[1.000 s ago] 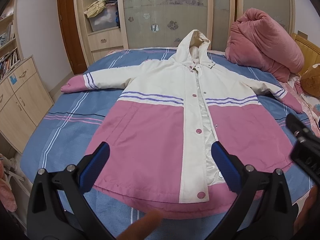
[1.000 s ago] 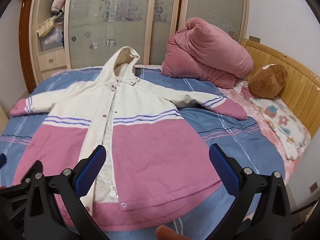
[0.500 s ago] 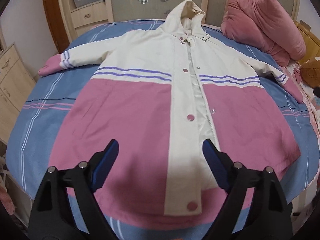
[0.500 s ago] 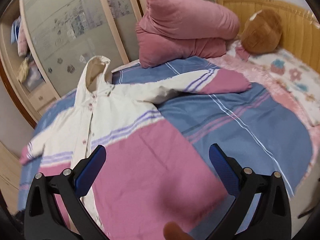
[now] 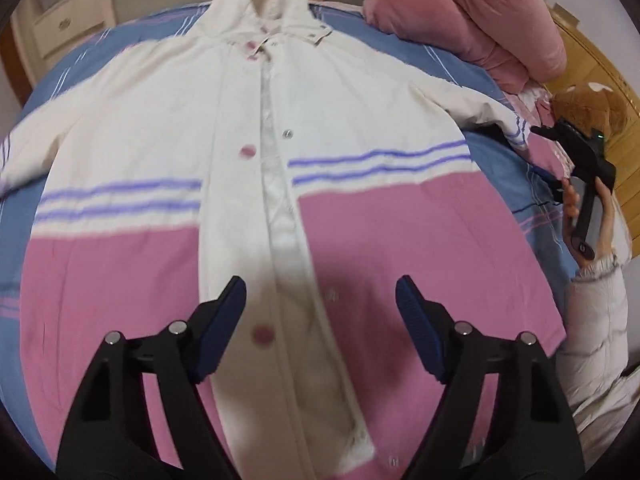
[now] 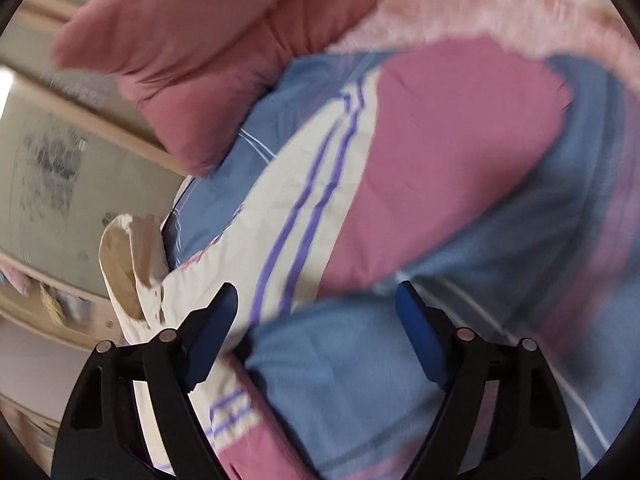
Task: Fold large clothes
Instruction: 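Grasp the pink sleeve cuff with the right gripper and lift it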
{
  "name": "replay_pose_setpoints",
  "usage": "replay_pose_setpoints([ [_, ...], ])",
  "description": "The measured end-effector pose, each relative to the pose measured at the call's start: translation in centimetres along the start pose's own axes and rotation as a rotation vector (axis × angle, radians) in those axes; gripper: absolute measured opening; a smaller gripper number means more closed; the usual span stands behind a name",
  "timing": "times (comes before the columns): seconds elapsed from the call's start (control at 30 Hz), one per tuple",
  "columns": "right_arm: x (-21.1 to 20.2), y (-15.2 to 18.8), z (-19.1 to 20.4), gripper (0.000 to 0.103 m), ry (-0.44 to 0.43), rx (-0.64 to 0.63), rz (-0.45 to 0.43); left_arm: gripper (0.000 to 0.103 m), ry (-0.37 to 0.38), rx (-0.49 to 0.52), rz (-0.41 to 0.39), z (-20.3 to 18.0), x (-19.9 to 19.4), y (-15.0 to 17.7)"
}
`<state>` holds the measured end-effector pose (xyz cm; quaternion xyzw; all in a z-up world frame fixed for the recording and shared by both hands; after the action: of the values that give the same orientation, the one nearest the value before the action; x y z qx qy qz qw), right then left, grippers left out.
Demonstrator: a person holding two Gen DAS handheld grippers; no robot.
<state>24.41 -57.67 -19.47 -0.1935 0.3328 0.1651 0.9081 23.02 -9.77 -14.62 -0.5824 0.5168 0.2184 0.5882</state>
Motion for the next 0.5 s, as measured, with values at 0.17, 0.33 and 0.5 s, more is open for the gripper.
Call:
replay_pose_setpoints([
  [0.17,0.7,-2.7,-1.9,0.060,-0.121,0.161,-0.028,0.080,-0.029,0.034,-0.002,-0.5,2.1,-2.1],
  [0.33,-5.5,-8.3,-5.2,0.050,0.122,0.109,-0.393,0.081,-0.088,-0.012,-0.097,0.7,2.1,-2.6],
  [0.5,-6.3,-9.1,-7.8,0.059,0.050,0.189,-0.278,0.096,-0.157,-0.087,-0.140,2.5,1.2,-2.7],
])
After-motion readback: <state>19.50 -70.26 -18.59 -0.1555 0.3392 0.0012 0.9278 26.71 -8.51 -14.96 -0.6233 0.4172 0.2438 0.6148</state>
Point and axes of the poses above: each gripper's, at about its wrist camera, not at the fingertips, and x roughly the way its jaws point, z to its left, y to its underside, the point moved 4 cm from there along x, roughly the way its jaws point, and after that the axes turned 3 degrees about y, right-handed, at the moved point
